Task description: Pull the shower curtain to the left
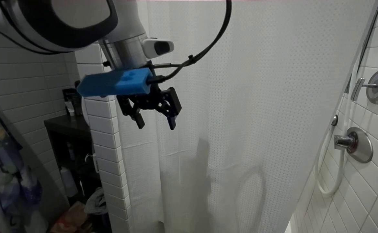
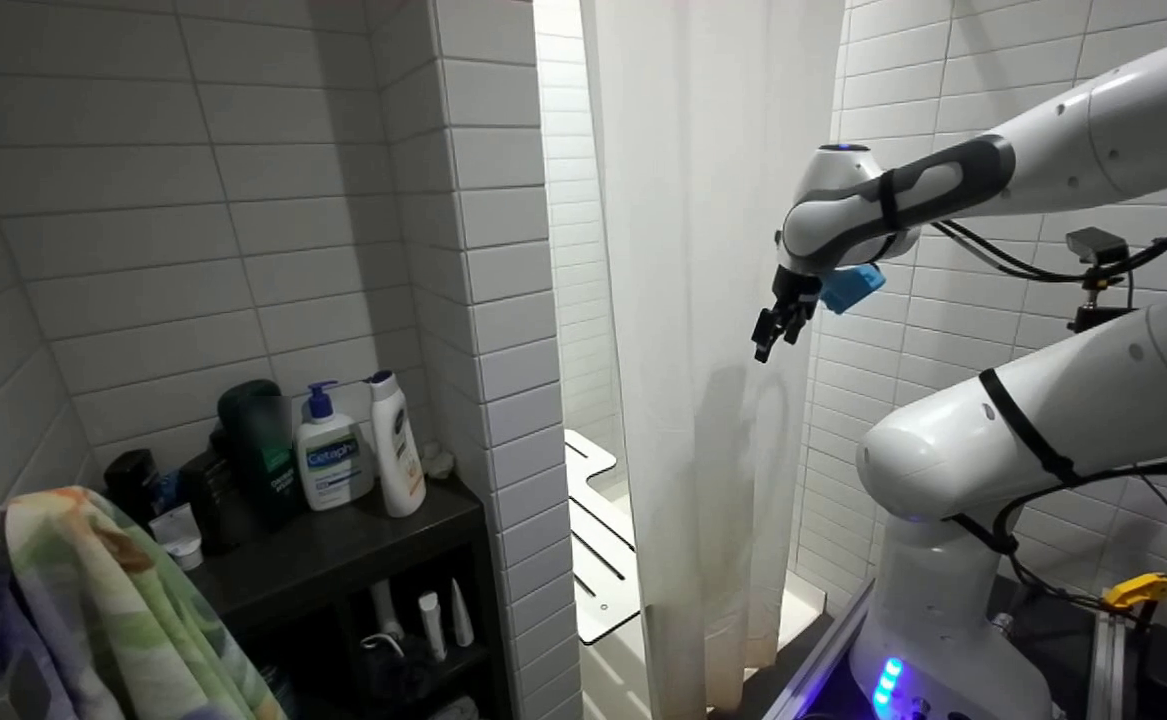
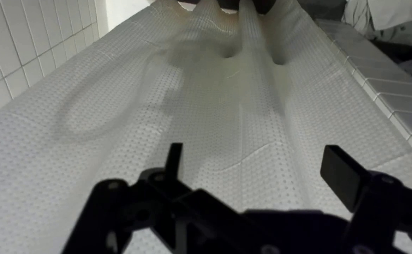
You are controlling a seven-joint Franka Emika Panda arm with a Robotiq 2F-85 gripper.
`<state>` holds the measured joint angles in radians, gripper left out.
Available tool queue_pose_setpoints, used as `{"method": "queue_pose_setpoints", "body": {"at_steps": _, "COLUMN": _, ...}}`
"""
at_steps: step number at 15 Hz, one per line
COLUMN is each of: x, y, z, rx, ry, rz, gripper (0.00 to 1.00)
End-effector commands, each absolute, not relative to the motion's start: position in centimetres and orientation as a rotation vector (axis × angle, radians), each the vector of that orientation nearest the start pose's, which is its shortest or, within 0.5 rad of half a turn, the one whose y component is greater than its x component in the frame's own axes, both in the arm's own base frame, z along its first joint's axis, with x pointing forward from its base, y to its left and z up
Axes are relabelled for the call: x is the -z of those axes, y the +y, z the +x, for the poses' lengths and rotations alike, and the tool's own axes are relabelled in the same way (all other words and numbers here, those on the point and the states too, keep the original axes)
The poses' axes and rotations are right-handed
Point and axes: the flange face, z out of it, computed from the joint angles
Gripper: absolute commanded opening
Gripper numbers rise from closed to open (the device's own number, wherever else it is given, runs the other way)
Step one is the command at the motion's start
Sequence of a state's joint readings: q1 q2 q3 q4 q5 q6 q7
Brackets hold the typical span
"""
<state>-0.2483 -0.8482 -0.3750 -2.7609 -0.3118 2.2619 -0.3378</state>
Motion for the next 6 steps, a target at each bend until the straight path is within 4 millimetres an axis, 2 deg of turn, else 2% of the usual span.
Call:
{"method": "queue_pose_setpoints", "body": {"at_steps": 1, "x": -46.8, "y": -23.3, "z": 27.1, "rx": 0.625, "ry": 0.266, "rz": -3.173, "gripper": 1.00}}
{"method": "queue_pose_setpoints", "body": {"at_steps": 5, "x": -46.8, "y": -25.2, "z": 27.1, "rx": 0.734, "ry": 0.358, "rz": -3.154, "gripper": 1.00}}
{"method": "queue_pose_setpoints", "body": {"at_steps": 6, "x": -46.7, "y": -24.2, "z": 26.6, "rx": 0.703, "ry": 0.305, "rz": -3.164, "gripper": 1.00}}
